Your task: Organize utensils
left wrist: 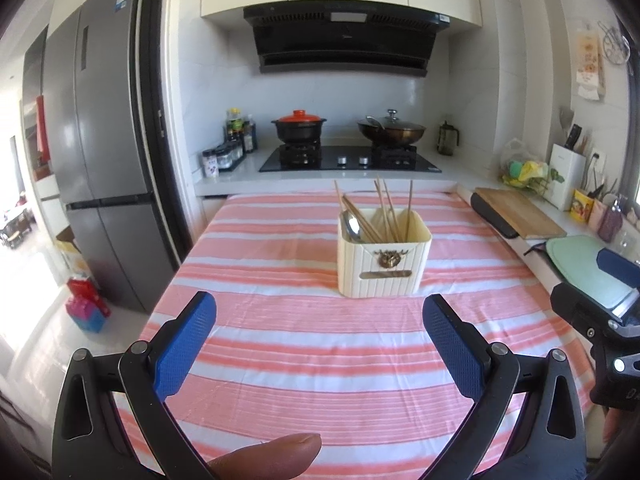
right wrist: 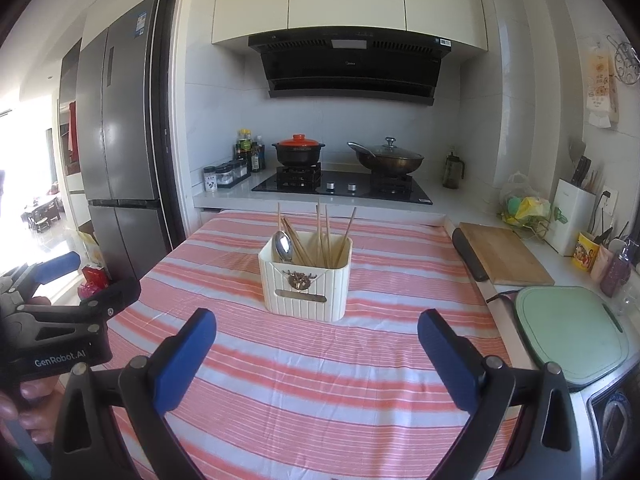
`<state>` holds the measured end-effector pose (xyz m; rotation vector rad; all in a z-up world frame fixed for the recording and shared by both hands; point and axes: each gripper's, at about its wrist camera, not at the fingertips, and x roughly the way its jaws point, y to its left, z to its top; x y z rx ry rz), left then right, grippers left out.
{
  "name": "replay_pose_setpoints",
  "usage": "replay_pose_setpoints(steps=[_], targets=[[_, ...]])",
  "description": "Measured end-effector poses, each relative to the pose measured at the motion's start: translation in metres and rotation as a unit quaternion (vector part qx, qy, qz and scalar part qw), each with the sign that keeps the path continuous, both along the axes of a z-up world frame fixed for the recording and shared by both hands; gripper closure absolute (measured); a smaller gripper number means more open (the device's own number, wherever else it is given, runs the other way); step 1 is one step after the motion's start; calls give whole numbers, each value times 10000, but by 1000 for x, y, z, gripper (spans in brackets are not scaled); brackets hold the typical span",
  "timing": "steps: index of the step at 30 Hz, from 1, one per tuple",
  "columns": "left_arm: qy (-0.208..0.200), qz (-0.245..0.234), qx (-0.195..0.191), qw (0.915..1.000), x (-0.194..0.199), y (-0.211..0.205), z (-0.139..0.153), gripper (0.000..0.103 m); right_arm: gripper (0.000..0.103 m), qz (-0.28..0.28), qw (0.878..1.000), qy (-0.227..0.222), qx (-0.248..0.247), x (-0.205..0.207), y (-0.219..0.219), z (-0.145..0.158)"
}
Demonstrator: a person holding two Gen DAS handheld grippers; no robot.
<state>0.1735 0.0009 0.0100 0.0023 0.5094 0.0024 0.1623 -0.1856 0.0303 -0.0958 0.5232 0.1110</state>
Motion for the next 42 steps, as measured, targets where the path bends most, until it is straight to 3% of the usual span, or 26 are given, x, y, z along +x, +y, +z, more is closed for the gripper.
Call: replay_pose_setpoints(steps=[27,42], targets=[[121,207,127,9996,-2,3,1,0,0,186,9998,-83,6,-14,14,11],[-12,158,49,9999,-8,3,13,0,0,273,9995,-132,-28,-23,21,19]])
